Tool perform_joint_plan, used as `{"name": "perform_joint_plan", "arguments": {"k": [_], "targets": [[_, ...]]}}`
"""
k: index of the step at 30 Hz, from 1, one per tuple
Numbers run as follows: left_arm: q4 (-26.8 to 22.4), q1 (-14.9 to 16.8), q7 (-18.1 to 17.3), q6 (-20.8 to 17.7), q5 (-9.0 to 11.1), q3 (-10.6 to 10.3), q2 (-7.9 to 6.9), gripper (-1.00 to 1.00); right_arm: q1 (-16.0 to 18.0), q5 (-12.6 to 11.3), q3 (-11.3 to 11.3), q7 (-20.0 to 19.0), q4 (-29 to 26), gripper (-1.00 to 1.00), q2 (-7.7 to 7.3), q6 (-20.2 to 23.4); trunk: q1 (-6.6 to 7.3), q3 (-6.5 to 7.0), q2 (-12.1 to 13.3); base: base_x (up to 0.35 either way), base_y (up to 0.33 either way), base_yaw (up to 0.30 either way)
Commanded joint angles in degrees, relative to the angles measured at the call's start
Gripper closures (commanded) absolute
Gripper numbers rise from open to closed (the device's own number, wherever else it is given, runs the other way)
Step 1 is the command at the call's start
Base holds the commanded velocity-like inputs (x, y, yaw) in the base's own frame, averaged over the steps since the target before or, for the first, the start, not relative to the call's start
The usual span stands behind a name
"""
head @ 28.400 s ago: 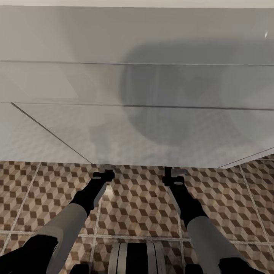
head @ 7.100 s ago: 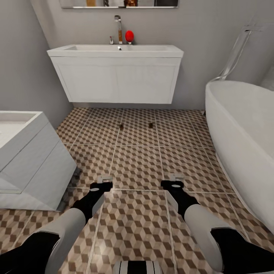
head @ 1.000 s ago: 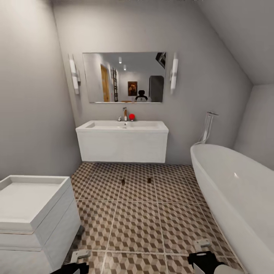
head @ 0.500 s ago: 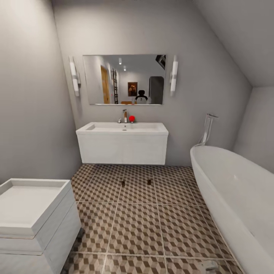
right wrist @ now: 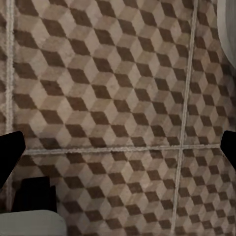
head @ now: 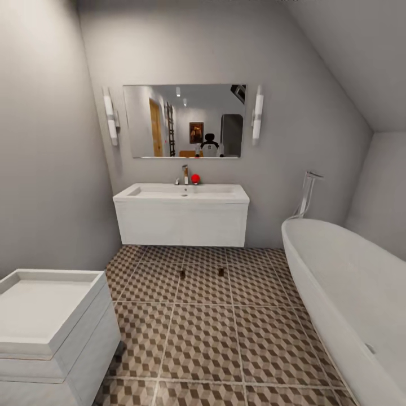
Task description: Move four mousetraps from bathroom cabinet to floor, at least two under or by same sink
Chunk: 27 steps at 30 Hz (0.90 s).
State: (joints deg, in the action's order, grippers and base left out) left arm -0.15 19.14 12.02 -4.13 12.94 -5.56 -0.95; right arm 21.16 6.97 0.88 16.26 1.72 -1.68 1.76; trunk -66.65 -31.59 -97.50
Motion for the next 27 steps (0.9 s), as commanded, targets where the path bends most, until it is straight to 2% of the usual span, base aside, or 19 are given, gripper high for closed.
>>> {"name": "perform_joint_plan", "arguments": {"k": [1, 7, 16, 27], "targets": [[-0.02, -0.31, 0.09, -0.21, 0.51, -0.51, 0.03, -1.0, -0.49, 0.6, 0.09, 0.2, 0.13, -1.0, 0.03, 0.0, 0.23, 0.13, 0.39, 0.0, 0.0, 0.0], [-0.02, -2.48, -0.03, -0.15, 0.45, -0.51, 0.34, -1.0, -3.41, 0.51, 0.09, 0.24, 0.13, -1.0, 0.08, -1.43, 1.55, 1.21, 2.79, 0.0, 0.0, 0.0], [-0.02, -4.85, -0.06, -0.1, 0.39, -0.51, 0.87, -1.0, -5.91, 0.22, 0.02, 0.25, 0.2, -1.0, -0.03, -2.21, 3.53, 2.83, 6.4, 0.0, 0.0, 0.0], [-0.02, -5.91, -0.09, -0.06, 0.41, -0.51, 1.22, -1.0, -7.66, 0.13, 0.0, 0.24, 0.21, -1.0, 0.45, -2.33, 5.94, 4.8, 10.81, 0.0, 0.0, 0.0]]}}
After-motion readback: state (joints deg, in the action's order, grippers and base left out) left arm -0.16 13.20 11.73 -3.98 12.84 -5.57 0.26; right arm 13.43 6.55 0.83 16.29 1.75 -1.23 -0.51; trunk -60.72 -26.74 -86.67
